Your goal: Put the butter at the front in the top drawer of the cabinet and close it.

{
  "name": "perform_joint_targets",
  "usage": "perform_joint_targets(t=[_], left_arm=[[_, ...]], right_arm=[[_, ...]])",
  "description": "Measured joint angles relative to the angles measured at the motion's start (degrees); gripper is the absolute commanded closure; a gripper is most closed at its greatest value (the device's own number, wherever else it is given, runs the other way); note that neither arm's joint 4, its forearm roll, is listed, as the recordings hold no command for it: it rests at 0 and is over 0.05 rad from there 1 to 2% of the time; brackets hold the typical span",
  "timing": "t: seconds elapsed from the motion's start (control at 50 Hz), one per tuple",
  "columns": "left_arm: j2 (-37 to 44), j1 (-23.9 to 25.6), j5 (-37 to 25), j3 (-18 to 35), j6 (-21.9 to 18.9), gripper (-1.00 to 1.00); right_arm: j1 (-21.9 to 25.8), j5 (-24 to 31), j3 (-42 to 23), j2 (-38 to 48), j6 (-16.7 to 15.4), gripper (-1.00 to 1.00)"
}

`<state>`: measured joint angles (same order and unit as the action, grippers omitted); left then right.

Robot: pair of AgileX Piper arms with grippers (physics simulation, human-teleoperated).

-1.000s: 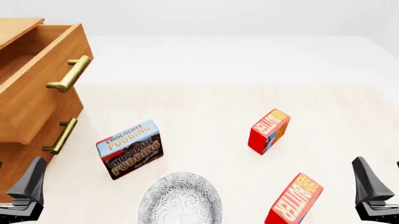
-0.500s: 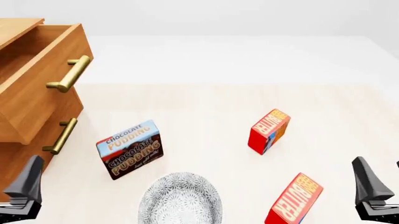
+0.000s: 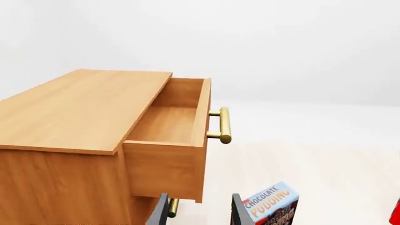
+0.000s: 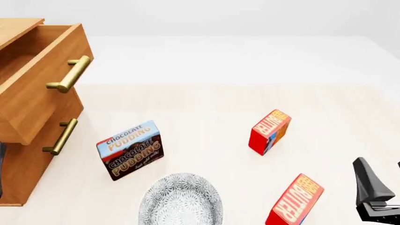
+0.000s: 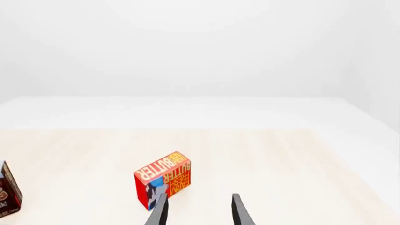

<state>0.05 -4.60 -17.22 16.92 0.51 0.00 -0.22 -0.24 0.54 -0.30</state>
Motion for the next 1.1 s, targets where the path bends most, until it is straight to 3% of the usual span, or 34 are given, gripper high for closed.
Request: perform_joint_targets(t=[0.32,1.1], left_arm=[[3.12,0.87,-15.05,14.89,3.61,-1.00],[29.75,2.76,-39.41,46.58,0.26,-1.00]], right_arm=[[0.01,-0.12,0.04,0.07,-0.05,-1.00],[0.01,0.21,-0.04,-0.19,-0.07,-1.00]])
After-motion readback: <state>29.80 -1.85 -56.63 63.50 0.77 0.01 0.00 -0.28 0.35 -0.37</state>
